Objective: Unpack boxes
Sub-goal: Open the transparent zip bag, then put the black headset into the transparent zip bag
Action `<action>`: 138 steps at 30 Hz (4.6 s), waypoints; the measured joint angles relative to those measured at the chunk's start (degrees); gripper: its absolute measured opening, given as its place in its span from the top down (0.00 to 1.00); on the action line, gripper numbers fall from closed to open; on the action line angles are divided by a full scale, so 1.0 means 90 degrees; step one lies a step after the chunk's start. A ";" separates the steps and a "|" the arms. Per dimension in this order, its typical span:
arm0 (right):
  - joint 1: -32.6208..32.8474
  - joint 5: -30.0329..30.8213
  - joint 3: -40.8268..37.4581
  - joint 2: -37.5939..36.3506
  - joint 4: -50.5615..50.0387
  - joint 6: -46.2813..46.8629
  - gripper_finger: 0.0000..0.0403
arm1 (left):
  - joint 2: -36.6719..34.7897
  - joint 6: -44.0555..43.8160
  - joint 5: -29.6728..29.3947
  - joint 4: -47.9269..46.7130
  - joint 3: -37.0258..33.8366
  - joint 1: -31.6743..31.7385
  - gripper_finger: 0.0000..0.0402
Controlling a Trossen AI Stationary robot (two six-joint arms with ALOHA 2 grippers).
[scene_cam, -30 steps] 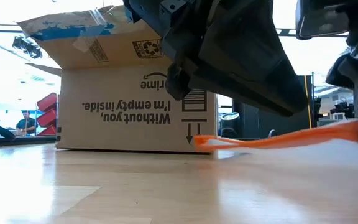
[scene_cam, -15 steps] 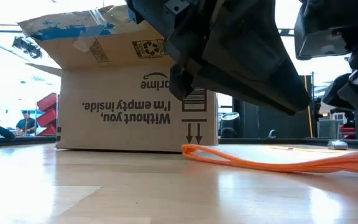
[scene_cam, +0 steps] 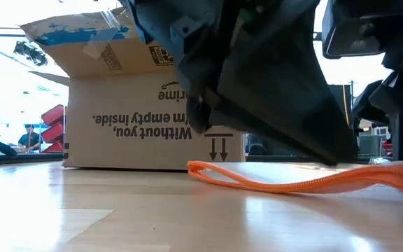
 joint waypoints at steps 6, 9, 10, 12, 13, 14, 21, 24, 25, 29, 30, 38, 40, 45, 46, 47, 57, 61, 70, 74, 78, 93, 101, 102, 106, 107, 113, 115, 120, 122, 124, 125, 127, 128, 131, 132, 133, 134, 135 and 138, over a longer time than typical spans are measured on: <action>-0.0127 -0.0204 -0.0002 0.0000 0.0044 0.0052 0.97 | 0.0189 -0.0056 0.0174 0.0645 -0.0002 -0.0158 0.91; -0.0146 -0.0225 0.0014 0.0000 0.0049 0.0117 0.98 | 0.0217 -0.0125 -0.0029 0.0927 -0.0002 -0.0203 0.91; -0.0146 -0.0226 0.0026 0.0000 0.0053 0.0129 0.99 | 0.0239 -0.0175 -0.0129 0.0953 -0.0002 -0.0205 0.91; -0.0147 -0.0228 0.0051 -0.0001 0.0062 0.0153 0.99 | 0.0283 -0.0274 -0.0328 0.1007 -0.0002 -0.0208 0.91; -0.0147 -0.0229 0.0063 -0.0001 0.0066 0.0165 0.99 | 0.0305 -0.0324 -0.0428 0.1033 -0.0002 -0.0209 0.91; -0.0148 -0.0231 0.0076 -0.0001 0.0070 0.0177 0.99 | 0.0327 -0.0373 -0.0528 0.1060 -0.0001 -0.0211 0.92; -0.0150 -0.0238 0.0162 -0.0002 0.0099 0.0260 0.99 | 0.0481 -0.0721 -0.1226 0.1246 0.0000 -0.0222 0.92; -0.0157 -0.0238 0.0185 -0.0004 0.0120 0.0342 1.00 | 0.0589 -0.0875 -0.1365 0.1316 0.0000 -0.0225 0.92; -0.0161 -0.0236 0.0185 -0.0007 0.0135 0.0363 0.99 | 0.0636 -0.0921 -0.1327 0.1337 0.0000 -0.0225 0.92; -0.0167 -0.0226 0.0185 -0.0007 0.0190 0.0336 0.96 | 0.0682 -0.1020 -0.1318 0.1180 0.0000 -0.0225 0.93; -0.0168 -0.0227 0.0185 -0.0007 0.0200 0.0315 0.95 | 0.0682 -0.1019 -0.1323 0.1163 0.0000 -0.0224 0.93; -0.0173 -0.0234 0.0176 -0.0007 0.0236 0.0152 0.88 | 0.0680 -0.1031 -0.1149 0.1155 0.0000 -0.0210 0.92; -0.0179 -0.0286 0.0170 -0.0008 0.0273 0.0115 0.90 | 0.0661 -0.1092 -0.1073 0.1143 0.0000 -0.0228 0.93; -0.0193 -0.0415 0.0153 -0.0008 0.0363 0.0024 0.93 | 0.0612 -0.1244 -0.0883 0.1113 0.0000 -0.0275 0.93; -0.0196 -0.0441 0.0149 -0.0009 0.0381 0.0006 0.94 | 0.0603 -0.1274 -0.0845 0.1108 0.0000 -0.0284 0.93; -0.0199 -0.0467 0.0146 -0.0009 0.0400 -0.0013 0.94 | 0.0593 -0.1305 -0.0807 0.1102 0.0000 -0.0293 0.94; -0.0221 -0.0762 0.0126 -0.0010 0.0507 -0.0202 0.99 | 0.0379 -0.1519 -0.0879 0.1080 0.0000 -0.0408 0.95; -0.0223 -0.0769 0.0126 -0.0010 0.0494 -0.0304 0.98 | 0.0386 -0.1861 -0.1417 0.0952 -0.0001 -0.0393 0.95; -0.0270 -0.0709 0.0126 -0.0010 0.0479 -0.0273 0.99 | 0.0454 -0.1837 -0.1684 0.0865 0.0002 -0.0340 0.94; -0.0331 -0.0671 0.0125 -0.0010 0.0458 -0.0208 0.99 | 0.0463 -0.1757 -0.1722 0.0696 0.0002 -0.0282 0.95; -0.0391 -0.0633 0.0125 -0.0010 0.0437 -0.0142 0.99 | 0.0473 -0.1677 -0.1760 0.0526 0.0002 -0.0224 0.95; -0.0346 0.0220 0.0333 -0.0728 -0.0732 0.0432 1.00 | 0.0463 -0.1678 -0.1454 0.0231 0.0005 -0.0178 0.94; 0.0173 0.1139 0.0340 -0.1549 -0.2095 0.2018 1.00 | 0.0216 -0.1335 -0.1133 0.0463 0.0000 -0.0114 0.95; 0.0269 0.1267 0.0339 -0.1617 -0.2256 0.2310 1.00 | 0.0168 -0.1214 -0.1117 0.0497 0.0000 -0.0071 0.95; 0.0652 0.1780 0.0339 -0.1888 -0.2900 0.3478 1.00 | -0.0023 -0.0727 -0.1052 0.0633 0.0000 0.0102 0.96; 0.0748 0.1908 0.0339 -0.1955 -0.3061 0.3770 1.00 | -0.0071 -0.0605 -0.1036 0.0667 0.0000 0.0145 0.96; 0.1316 0.2670 0.0338 -0.2341 -0.3998 0.5493 1.00 | -0.0351 0.0127 -0.0931 0.0875 0.0000 0.0409 0.96; 0.1402 0.2779 0.0338 -0.2250 -0.4003 0.5798 1.00 | -0.0255 0.0417 -0.0697 0.1119 0.0000 0.0659 0.96; 0.1420 0.2938 0.0338 -0.2025 -0.4276 0.6658 1.00 | -0.0188 0.0642 -0.0018 0.1123 0.0002 0.1242 0.97; 0.1444 0.3013 0.0338 -0.2025 -0.4539 0.7011 1.00 | -0.0217 0.0630 0.0340 0.0834 0.0001 0.1386 0.98; 0.1456 0.3059 0.0338 -0.2086 -0.4773 0.7139 1.00 | -0.0281 0.0645 0.0675 0.0599 -0.0002 0.1453 0.98; 0.1465 0.3053 0.0338 -0.2127 -0.4916 0.7234 1.00 | -0.0344 0.0664 0.0784 0.0499 -0.0002 0.1462 0.98; 0.1489 0.2965 0.0338 -0.2202 -0.5278 0.7345 1.00 | -0.0526 0.0667 0.0973 0.0338 -0.0001 0.1450 0.98; 0.1488 0.2921 0.0338 -0.2229 -0.5357 0.7343 1.00 | -0.0656 0.0680 0.1017 0.0202 0.0008 0.1419 0.98; 0.1479 0.2817 0.0338 -0.2250 -0.5428 0.7314 1.00 | -0.1191 0.0975 0.0674 -0.0064 0.0157 0.1381 0.98; 0.1477 0.2782 0.0338 -0.2257 -0.5452 0.7304 1.00 | -0.1370 0.1075 0.0559 -0.0151 0.0207 0.1368 0.99; 0.1474 0.2747 0.0338 -0.2264 -0.5476 0.7294 1.00 | -0.1550 0.1174 0.0444 -0.0239 0.0257 0.1355 0.99; 0.1471 0.2713 0.0338 -0.2270 -0.5500 0.7284 1.00 | -0.1730 0.1273 0.0329 -0.0327 0.0307 0.1342 0.99; 0.1468 0.2678 0.0338 -0.2277 -0.5524 0.7275 1.00 | -0.1909 0.1372 0.0214 -0.0414 0.0357 0.1329 0.99; 0.1459 0.2574 0.0338 -0.2298 -0.5595 0.7245 1.00 | -0.2448 0.1670 -0.0132 -0.0677 0.0507 0.1290 0.99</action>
